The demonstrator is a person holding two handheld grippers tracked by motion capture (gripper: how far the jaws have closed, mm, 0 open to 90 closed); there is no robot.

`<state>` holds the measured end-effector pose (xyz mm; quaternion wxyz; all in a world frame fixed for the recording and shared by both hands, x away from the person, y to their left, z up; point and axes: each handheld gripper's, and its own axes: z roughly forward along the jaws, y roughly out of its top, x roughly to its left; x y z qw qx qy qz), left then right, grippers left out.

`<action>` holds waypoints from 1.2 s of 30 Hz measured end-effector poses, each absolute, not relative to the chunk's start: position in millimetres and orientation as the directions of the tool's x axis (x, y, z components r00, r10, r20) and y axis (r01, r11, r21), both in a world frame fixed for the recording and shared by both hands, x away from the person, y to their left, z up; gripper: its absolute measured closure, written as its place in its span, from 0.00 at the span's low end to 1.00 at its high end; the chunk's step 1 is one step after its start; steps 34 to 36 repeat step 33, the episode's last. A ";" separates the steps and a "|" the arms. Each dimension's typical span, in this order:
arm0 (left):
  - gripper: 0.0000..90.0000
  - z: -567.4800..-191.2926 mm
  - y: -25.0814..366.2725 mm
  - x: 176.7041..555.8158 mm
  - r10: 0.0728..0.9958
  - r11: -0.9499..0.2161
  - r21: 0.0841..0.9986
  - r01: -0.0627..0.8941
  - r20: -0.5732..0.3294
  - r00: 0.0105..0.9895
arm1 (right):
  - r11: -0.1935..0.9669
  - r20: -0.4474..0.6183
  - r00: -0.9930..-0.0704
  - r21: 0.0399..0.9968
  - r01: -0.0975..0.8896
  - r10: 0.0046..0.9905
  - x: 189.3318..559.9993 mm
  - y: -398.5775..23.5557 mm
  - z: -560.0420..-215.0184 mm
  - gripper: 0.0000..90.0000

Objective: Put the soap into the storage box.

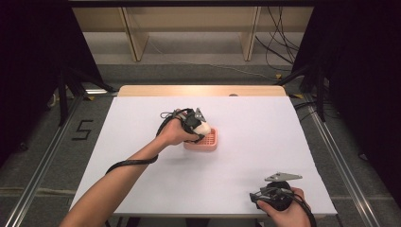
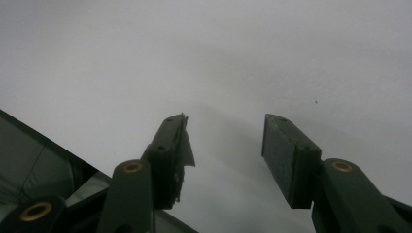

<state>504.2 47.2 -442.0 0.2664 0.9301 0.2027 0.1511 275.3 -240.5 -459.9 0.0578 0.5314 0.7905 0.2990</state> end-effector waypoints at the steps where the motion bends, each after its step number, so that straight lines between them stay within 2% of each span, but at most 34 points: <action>1: 0.54 -442.5 46.8 504.2 0.461 -0.774 0.558 0.299 0.174 0.870 | 0.255 0.229 -0.427 0.533 0.807 0.875 275.2 -240.5 -459.8 0.57; 5: 0.53 -443.8 46.1 505.4 0.470 -0.768 0.556 0.316 0.155 0.869 | 0.247 0.229 -0.418 0.531 0.811 0.879 275.0 -240.6 -459.5 0.57; 7: 0.51 -442.0 45.7 505.0 0.489 -0.742 0.581 0.334 0.129 0.863 | 0.259 0.211 -0.424 0.535 0.804 0.880 275.7 -241.8 -460.3 0.57; 10: 0.51 -437.6 46.9 503.4 0.492 -0.737 0.592 0.327 0.138 0.860 | 0.287 0.164 -0.440 0.553 0.782 0.883 277.8 -243.6 -461.7 0.57; 11: 0.50 -436.7 47.8 502.6 0.497 -0.733 0.595 0.331 0.136 0.857 | 0.291 0.157 -0.426 0.523 0.801 0.891 277.4 -243.5 -459.4 0.57; 13: 0.49 -435.1 50.2 500.4 0.498 -0.731 0.593 0.337 0.127 0.858 | 0.287 0.132 -0.413 0.531 0.797 0.901 277.0 -242.3 -459.8 0.57; 18: 0.47 -430.6 62.1 489.7 0.510 -0.711 0.613 0.344 0.113 0.853 | 0.288 0.133 -0.415 0.534 0.795 0.900 277.1 -242.6 -459.7 0.57; 20: 0.46 -429.1 69.8 483.2 0.508 -0.706 0.625 0.334 0.118 0.853 | 0.267 0.157 -0.417 0.560 0.784 0.895 275.5 -240.6 -459.2 0.58; 22: 0.46 -426.9 81.0 473.1 0.513 -0.696 0.633 0.339 0.107 0.852 | 0.242 0.188 -0.397 0.543 0.804 0.898 273.5 -238.6 -458.0 0.57; 24: 0.44 -425.0 92.7 464.0 0.519 -0.688 0.636 0.348 0.096 0.849 | 0.243 0.234 -0.423 0.545 0.803 0.875 274.7 -240.3 -459.1 0.57; 27: 0.44 -429.5 119.1 440.1 0.565 -0.632 0.680 0.372 0.076 0.822 | 0.246 0.225 -0.422 0.545 0.802 0.878 274.5 -240.4 -458.4 0.57; 33: 0.42 -451.2 169.8 397.1 0.627 -0.575 0.700 0.424 0.043 0.778 | 0.258 0.222 -0.435 0.547 0.797 0.873 275.6 -240.0 -458.5 0.57; 36: 0.42 -451.2 169.8 397.1 0.627 -0.575 0.700 0.424 0.043 0.778 | 0.258 0.222 -0.435 0.547 0.797 0.873 275.6 -240.0 -458.5 0.57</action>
